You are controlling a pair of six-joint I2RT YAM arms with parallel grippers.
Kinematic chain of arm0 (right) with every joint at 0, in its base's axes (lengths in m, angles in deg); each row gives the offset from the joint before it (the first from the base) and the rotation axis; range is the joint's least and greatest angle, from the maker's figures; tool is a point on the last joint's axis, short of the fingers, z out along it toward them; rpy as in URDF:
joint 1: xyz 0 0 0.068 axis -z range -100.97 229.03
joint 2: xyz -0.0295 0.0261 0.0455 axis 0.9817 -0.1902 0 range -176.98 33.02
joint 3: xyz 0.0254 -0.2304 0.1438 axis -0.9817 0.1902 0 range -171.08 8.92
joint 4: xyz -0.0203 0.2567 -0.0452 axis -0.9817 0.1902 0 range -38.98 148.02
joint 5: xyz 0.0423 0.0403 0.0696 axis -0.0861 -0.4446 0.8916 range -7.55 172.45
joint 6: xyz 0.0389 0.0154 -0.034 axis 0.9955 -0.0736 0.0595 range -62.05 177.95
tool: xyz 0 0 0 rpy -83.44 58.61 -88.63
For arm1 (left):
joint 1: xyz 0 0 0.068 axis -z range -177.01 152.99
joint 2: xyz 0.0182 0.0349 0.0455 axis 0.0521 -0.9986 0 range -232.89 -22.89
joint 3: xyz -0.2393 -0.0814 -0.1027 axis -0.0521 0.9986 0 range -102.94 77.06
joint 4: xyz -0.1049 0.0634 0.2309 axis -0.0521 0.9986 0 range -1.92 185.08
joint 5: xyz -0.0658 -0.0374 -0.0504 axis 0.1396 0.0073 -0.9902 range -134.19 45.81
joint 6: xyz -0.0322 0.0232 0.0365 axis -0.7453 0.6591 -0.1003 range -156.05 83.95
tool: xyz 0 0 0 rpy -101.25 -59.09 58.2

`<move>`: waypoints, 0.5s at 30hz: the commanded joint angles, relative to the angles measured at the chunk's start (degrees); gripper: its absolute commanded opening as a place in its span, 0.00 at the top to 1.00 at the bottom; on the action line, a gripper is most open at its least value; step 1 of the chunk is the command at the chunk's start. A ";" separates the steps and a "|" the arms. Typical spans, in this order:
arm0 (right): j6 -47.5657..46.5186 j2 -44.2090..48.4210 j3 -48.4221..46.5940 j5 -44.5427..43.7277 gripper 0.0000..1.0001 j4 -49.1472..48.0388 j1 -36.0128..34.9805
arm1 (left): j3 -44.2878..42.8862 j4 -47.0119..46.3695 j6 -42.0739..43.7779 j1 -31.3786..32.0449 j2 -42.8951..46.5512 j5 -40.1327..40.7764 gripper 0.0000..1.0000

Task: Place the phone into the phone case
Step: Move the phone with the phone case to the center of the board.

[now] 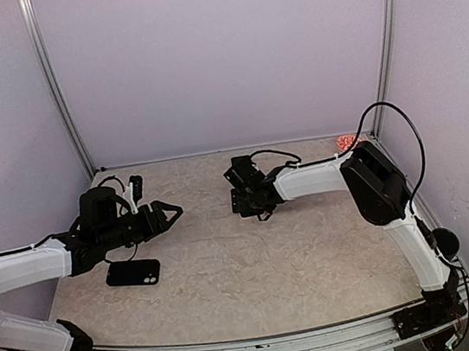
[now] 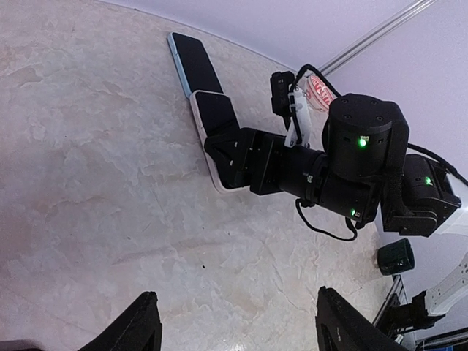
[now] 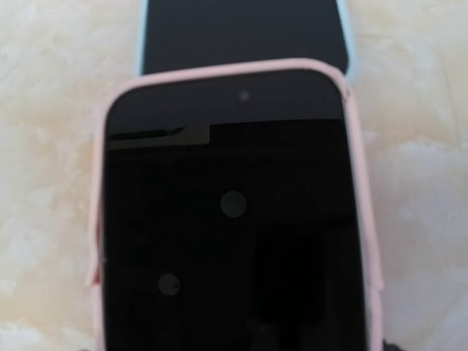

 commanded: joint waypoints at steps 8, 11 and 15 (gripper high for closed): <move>4.98 2.00 4.22 -2.54 0.34 6.86 -2.83 | 1.93 -1.74 -0.67 -0.53 1.61 -0.47 0.29; 5.71 3.19 6.31 -2.79 0.34 6.34 -3.43 | 2.18 -1.96 -0.75 -0.53 1.83 -0.43 0.29; 5.38 4.43 8.38 -2.59 0.33 5.77 -3.62 | 2.34 -1.84 -0.60 -0.53 1.99 -0.58 0.29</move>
